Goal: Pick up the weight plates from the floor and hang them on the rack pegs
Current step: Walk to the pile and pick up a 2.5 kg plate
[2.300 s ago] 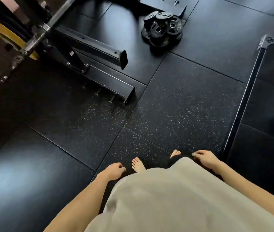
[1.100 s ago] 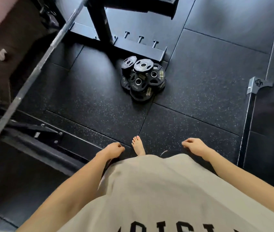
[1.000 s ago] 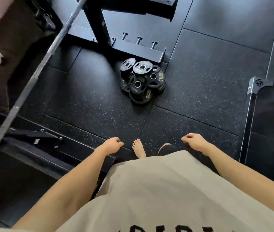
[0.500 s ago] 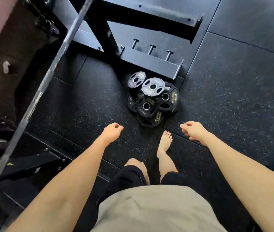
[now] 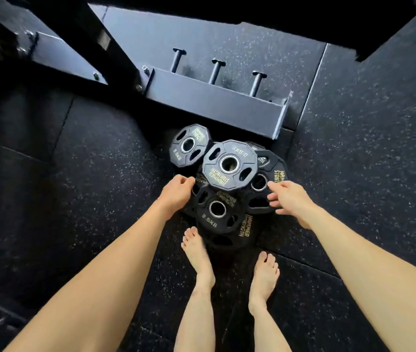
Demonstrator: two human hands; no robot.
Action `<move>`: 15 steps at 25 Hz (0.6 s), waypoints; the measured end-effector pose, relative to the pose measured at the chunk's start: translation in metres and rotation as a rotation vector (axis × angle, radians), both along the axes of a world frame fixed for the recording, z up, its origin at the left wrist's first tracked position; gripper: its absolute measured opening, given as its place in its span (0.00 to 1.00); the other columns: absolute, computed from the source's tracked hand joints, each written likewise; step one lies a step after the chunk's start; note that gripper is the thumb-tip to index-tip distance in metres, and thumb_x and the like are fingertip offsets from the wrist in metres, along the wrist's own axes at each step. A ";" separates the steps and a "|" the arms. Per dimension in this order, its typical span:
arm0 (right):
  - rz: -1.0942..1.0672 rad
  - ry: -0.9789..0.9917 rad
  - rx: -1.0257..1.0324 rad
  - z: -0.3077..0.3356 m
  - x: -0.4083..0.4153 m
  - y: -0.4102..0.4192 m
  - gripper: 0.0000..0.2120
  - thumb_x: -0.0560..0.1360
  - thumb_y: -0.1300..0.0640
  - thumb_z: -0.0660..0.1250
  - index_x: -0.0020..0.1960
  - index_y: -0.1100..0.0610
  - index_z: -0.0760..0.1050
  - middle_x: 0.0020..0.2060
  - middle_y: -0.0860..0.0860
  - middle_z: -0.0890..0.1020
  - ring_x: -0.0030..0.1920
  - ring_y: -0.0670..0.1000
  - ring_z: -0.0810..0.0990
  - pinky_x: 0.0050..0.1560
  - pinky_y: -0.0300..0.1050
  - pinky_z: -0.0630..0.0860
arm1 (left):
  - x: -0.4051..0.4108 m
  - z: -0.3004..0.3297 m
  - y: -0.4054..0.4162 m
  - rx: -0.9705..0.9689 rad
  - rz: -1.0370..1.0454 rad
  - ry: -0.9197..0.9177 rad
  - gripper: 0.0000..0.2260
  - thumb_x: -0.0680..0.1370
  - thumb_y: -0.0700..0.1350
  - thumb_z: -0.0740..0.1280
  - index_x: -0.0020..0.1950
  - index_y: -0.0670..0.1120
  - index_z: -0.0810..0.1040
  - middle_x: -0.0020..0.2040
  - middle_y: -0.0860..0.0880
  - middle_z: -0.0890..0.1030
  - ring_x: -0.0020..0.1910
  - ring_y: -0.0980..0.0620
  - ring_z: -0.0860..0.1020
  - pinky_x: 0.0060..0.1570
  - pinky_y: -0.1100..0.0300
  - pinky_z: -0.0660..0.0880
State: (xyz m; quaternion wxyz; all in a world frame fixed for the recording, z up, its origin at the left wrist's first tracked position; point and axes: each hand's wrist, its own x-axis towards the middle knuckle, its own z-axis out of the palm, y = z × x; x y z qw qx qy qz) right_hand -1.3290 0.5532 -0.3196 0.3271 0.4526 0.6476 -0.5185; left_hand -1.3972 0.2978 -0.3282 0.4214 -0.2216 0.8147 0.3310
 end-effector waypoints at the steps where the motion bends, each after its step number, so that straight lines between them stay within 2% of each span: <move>1: -0.028 -0.008 0.004 -0.030 -0.011 -0.004 0.15 0.80 0.48 0.60 0.59 0.57 0.73 0.41 0.52 0.78 0.41 0.50 0.75 0.38 0.43 0.73 | -0.019 -0.029 0.005 0.007 -0.007 0.007 0.16 0.79 0.57 0.58 0.56 0.47 0.74 0.53 0.46 0.79 0.46 0.49 0.75 0.52 0.51 0.74; 4: -0.065 -0.034 0.024 -0.101 -0.034 -0.019 0.18 0.79 0.48 0.61 0.62 0.60 0.74 0.40 0.52 0.76 0.43 0.52 0.76 0.44 0.47 0.75 | -0.064 -0.098 0.020 -0.001 -0.077 0.038 0.17 0.80 0.55 0.58 0.63 0.46 0.72 0.55 0.47 0.78 0.50 0.49 0.75 0.55 0.51 0.74; 6: -0.084 -0.052 0.052 -0.140 -0.042 -0.027 0.17 0.76 0.47 0.64 0.58 0.58 0.75 0.42 0.52 0.78 0.44 0.53 0.78 0.44 0.47 0.77 | -0.087 -0.137 0.029 -0.013 -0.155 0.043 0.18 0.80 0.53 0.59 0.66 0.46 0.70 0.58 0.45 0.77 0.56 0.45 0.76 0.55 0.52 0.73; 8: -0.137 -0.081 0.085 -0.164 -0.045 -0.030 0.18 0.73 0.48 0.66 0.57 0.58 0.76 0.47 0.54 0.81 0.48 0.55 0.81 0.45 0.50 0.81 | -0.100 -0.164 0.036 -0.042 -0.264 0.045 0.17 0.79 0.51 0.60 0.66 0.45 0.70 0.60 0.43 0.78 0.59 0.42 0.76 0.55 0.52 0.73; 11: -0.234 -0.113 0.050 -0.183 -0.046 -0.036 0.15 0.73 0.51 0.67 0.56 0.58 0.72 0.49 0.54 0.79 0.50 0.57 0.80 0.48 0.58 0.82 | -0.106 -0.191 0.048 -0.166 -0.503 0.118 0.18 0.79 0.50 0.63 0.65 0.42 0.69 0.62 0.39 0.75 0.60 0.39 0.75 0.56 0.50 0.72; 13: -0.270 -0.099 0.016 -0.195 -0.047 -0.039 0.21 0.69 0.54 0.70 0.59 0.59 0.70 0.50 0.56 0.79 0.50 0.59 0.81 0.44 0.63 0.82 | -0.109 -0.204 0.059 -0.245 -0.594 0.192 0.18 0.78 0.47 0.66 0.63 0.41 0.67 0.62 0.35 0.74 0.61 0.35 0.74 0.57 0.46 0.72; 15: -0.301 -0.072 0.023 -0.200 -0.048 -0.041 0.29 0.63 0.56 0.69 0.63 0.59 0.67 0.52 0.59 0.79 0.49 0.61 0.81 0.40 0.67 0.81 | -0.112 -0.208 0.066 -0.277 -0.668 0.188 0.17 0.77 0.41 0.63 0.65 0.42 0.65 0.62 0.32 0.72 0.60 0.33 0.74 0.56 0.43 0.73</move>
